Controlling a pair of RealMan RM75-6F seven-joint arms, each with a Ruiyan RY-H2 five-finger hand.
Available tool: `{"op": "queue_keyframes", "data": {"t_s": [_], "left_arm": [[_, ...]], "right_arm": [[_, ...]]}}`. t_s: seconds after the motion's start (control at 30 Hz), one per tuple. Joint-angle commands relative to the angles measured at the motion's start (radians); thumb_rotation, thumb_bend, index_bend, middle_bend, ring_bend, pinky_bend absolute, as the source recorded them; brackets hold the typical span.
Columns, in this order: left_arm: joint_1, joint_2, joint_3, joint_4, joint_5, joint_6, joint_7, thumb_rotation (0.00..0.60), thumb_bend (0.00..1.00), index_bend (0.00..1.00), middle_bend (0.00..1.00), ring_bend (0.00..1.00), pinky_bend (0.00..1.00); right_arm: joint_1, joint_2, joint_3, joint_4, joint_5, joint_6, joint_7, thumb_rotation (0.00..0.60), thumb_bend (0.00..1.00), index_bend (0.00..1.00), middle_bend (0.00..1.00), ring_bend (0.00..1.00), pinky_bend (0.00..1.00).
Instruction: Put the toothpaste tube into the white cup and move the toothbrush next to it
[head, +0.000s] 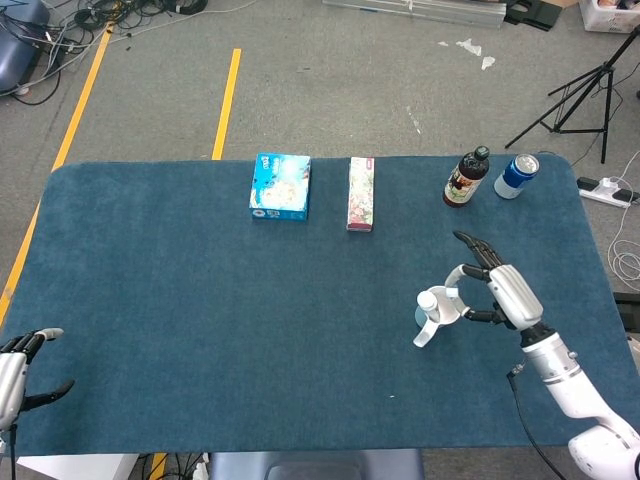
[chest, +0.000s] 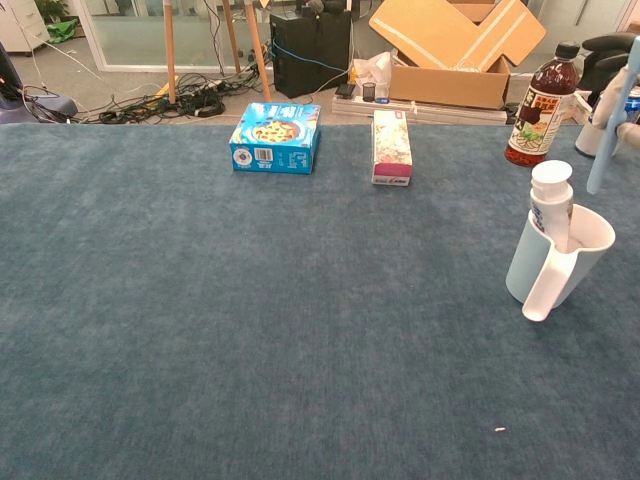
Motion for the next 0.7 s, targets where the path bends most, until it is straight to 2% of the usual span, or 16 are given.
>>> {"op": "queue_keyframes", "data": {"t_s": [0.03, 0.3, 0.7], "left_arm": [[0.0, 0.0, 0.0, 0.0, 0.0, -0.001, 0.0, 0.6, 0.1, 0.28, 0.34, 0.35, 0.45], [0.0, 0.001, 0.001, -0.001, 0.0, -0.001, 0.0, 0.6, 0.1, 0.28, 0.34, 0.35, 0.45], [0.0, 0.002, 0.001, -0.003, 0.0, -0.001, 0.0, 0.6, 0.1, 0.28, 0.34, 0.35, 0.45]], "right_arm": [[0.003, -0.025, -0.007, 0.031, 0.0, 0.005, 0.048, 0.6, 0.34, 0.59, 0.0, 0.0, 0.0], [0.006, -0.051, -0.02, 0.081, 0.01, 0.003, 0.218, 0.6, 0.34, 0.59, 0.0, 0.0, 0.0], [0.015, -0.086, -0.052, 0.161, 0.013, -0.039, 0.341, 0.6, 0.34, 0.59, 0.0, 0.0, 0.0]]}}
